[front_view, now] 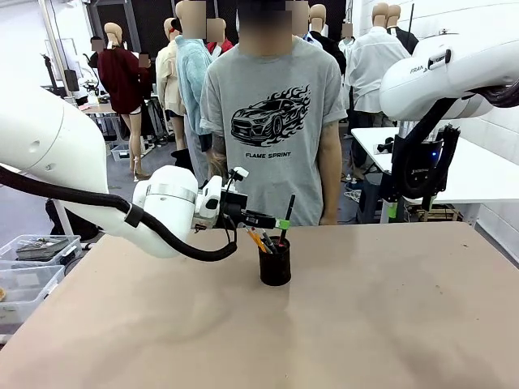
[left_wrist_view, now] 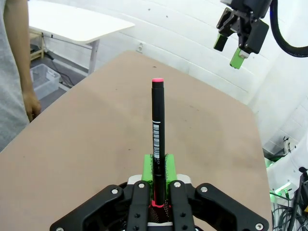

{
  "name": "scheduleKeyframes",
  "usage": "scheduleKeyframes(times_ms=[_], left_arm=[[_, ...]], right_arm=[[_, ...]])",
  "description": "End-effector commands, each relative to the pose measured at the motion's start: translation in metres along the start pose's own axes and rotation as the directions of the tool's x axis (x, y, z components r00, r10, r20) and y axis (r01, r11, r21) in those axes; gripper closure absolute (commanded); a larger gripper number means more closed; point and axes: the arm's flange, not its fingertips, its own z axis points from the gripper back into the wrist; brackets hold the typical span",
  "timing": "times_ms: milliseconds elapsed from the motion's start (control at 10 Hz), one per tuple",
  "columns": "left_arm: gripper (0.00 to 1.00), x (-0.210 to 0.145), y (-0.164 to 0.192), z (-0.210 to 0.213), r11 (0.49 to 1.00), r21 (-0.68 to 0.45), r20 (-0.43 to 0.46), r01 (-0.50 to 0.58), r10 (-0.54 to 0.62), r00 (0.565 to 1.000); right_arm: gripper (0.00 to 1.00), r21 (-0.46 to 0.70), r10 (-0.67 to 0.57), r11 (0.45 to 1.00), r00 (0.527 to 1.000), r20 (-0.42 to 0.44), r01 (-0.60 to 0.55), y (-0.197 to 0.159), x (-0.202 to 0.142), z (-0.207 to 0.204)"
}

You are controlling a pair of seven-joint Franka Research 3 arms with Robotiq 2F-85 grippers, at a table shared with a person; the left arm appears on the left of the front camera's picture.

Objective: Place the pens into the pen holder.
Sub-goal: Pick up a writing instrument from the table and place it into the Pen holder.

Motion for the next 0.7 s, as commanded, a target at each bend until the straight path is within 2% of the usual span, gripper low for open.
scheduleKeyframes(times_ms=[0, 600], left_arm=[[1.00, 0.0011, 0.0044, -0.0048, 0.998, 0.024, -0.016, 0.052, -0.052, 0.999], [1.00, -0.0018, 0.0008, -0.0058, 0.995, 0.041, -0.038, 0.088, -0.086, 0.996]], right_arm=[[0.00, -0.003, -0.003, 1.000, 1.000, -0.003, 0.003, -0.0004, 0.0000, 0.0018], [0.00, -0.003, -0.003, 1.000, 1.000, -0.003, 0.003, -0.0004, 0.0000, 0.0018]])
